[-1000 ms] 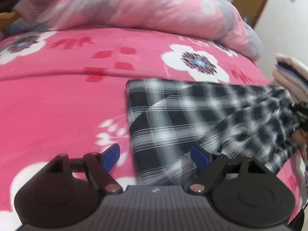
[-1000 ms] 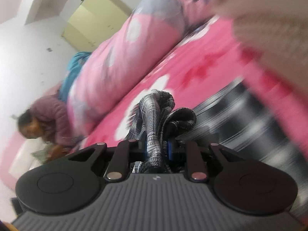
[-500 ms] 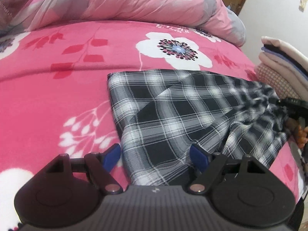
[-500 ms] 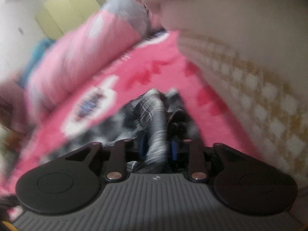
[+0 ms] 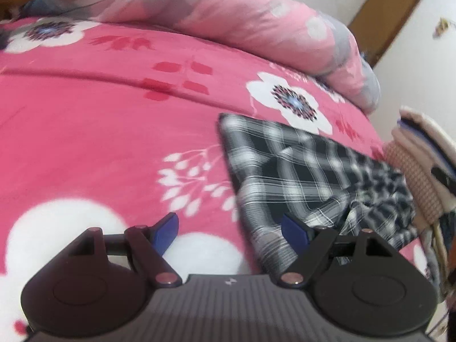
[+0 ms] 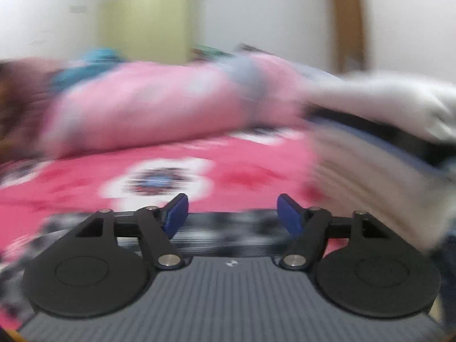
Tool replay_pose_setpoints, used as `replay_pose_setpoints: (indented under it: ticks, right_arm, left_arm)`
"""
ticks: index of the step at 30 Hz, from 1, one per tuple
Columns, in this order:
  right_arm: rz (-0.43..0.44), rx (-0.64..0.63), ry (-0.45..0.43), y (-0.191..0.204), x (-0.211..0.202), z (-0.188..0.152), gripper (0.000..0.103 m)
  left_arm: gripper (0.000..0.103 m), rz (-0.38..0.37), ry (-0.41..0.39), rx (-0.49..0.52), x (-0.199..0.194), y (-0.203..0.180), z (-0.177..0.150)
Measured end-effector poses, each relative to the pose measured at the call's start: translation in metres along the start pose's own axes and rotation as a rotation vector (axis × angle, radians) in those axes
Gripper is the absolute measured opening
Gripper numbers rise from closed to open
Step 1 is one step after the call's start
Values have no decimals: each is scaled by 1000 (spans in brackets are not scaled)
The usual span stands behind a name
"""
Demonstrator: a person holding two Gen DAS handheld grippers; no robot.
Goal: Fold clothes
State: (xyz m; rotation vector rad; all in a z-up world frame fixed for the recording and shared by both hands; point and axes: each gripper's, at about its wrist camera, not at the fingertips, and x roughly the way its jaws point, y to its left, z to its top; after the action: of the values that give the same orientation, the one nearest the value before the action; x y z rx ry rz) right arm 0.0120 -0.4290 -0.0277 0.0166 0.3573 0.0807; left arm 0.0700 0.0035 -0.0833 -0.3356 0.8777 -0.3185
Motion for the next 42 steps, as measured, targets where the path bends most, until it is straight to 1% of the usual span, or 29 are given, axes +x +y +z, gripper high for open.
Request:
replay_pose_setpoints:
  ticks: [2,4,6,7,11,13,15,17,19,21,23,26,27,29,31,32,34,35,36,37,38,39,40,42]
  right_arm:
    - [157,-129,6,52,-14,-8,80]
    - [294,-236,16,101,-22,-19,80]
    - [398,-345,25,149,-26,-32,80]
    - [428,-416,28,172,-26,-40,79]
    - [414,-651,52,233,-17,-61,79]
    - [415,-725,73,249,-15,-71,79]
    - [401,-818,86,262,-17,-84,79]
    - [346,-915,89,273,-16,-96,79]
    - [318,-975,84,281,-14,-103,78]
    - [307,-1001,77,286,-10,-106,78]
    - [298,-1016,69,289,-7,-106,78]
    - [276,-1043,54,290,-4,-106,79]
    - [270,-1049,52,289,-3,-105,79]
    - [274,-1040,58,285,0,-104,79]
    - [284,-1012,69,280,7,-101,79]
    - [289,-998,74,278,11,-99,79]
    - [289,-965,84,275,18,-95,79]
    - [284,-940,93,272,22,-93,77]
    - [277,-913,103,270,26,-91,75]
    - [266,-888,116,267,29,-89,63]
    - [248,-862,136,265,32,-88,41]
    - [228,-842,148,264,34,-87,29]
    - [208,-823,158,262,35,-87,15]
    - [191,-807,147,263,28,-84,12]
  left_arm:
    - [82,-6,-15,-28,-9,10,-4]
    - [82,-14,-25,-56,-17,20,-9]
    - [82,-25,-34,-83,-24,30,-14]
    - [82,-29,-37,-93,-27,34,-16]
    - [82,-41,-57,-107,-41,45,-20]
    - [82,-54,-65,-109,-44,48,-21]
    - [82,-79,-56,-105,-42,47,-18]
    - [82,-117,-37,-88,-36,43,-12]
    - [82,-163,-12,-51,-24,35,0]
    - [82,-181,17,-29,-6,28,15]
    - [81,-173,63,-59,20,27,32]
    - [69,-161,126,-123,60,29,56]
    - [68,-162,138,-144,72,30,63]
    - [66,-174,136,-177,89,32,73]
    - [61,-174,125,-192,101,32,80]
    - [56,-170,118,-195,106,32,83]
    - [43,-156,107,-193,115,31,85]
    - [32,-144,101,-186,119,30,85]
    - [23,-136,98,-181,122,28,85]
    - [17,-131,95,-178,125,27,85]
    - [10,-130,88,-177,127,25,84]
    - [6,-133,78,-178,127,24,84]
    - [6,-141,62,-183,126,24,83]
    - [4,-181,16,-221,118,31,84]
